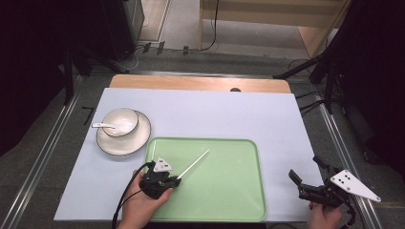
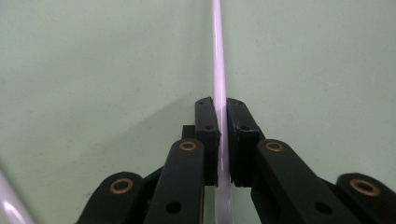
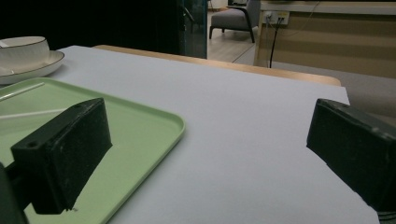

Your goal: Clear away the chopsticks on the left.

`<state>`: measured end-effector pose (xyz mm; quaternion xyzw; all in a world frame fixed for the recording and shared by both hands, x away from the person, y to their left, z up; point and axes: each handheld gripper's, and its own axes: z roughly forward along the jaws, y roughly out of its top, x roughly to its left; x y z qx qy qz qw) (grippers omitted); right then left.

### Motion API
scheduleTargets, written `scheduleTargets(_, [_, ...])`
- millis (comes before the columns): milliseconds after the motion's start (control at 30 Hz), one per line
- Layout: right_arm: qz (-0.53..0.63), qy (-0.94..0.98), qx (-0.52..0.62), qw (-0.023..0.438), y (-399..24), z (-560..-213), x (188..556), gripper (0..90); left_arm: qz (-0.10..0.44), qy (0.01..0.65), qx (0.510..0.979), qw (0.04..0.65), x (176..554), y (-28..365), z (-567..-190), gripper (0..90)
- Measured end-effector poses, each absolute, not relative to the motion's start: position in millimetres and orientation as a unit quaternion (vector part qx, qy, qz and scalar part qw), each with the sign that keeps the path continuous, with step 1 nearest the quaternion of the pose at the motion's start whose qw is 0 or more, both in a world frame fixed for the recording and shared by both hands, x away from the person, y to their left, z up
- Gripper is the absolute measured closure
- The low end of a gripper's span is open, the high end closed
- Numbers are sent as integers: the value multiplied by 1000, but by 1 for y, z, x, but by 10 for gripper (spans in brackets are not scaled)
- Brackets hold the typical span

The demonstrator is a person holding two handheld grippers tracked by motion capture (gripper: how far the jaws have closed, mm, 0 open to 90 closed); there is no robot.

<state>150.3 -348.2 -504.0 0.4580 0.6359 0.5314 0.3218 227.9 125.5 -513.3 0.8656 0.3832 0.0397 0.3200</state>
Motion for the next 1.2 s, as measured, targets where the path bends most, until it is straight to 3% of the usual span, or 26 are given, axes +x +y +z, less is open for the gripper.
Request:
scheduleTargets(400, [532,636,457,321,-348,-504,150,1,32,387,866,316,228,123,-512,796])
scheduleTargets(567, [533,635,459,320,-349,-505,150,1,31,387,859,334,236,126,-507,701])
scheduleTargets(667, [534,634,459,320,-349,-505,151,1,36,381,853,355,244,118,-500,731])
scheduleTargets(833, [533,634,460,319,-349,-505,150,1,32,334,878,340,252,84,-501,900])
scheduleTargets(967, [533,636,457,320,-349,-505,150,1,34,318,893,317,260,61,-514,900])
scheduleTargets(1200, [534,635,460,316,-351,-506,150,1,51,350,882,310,271,67,-514,900])
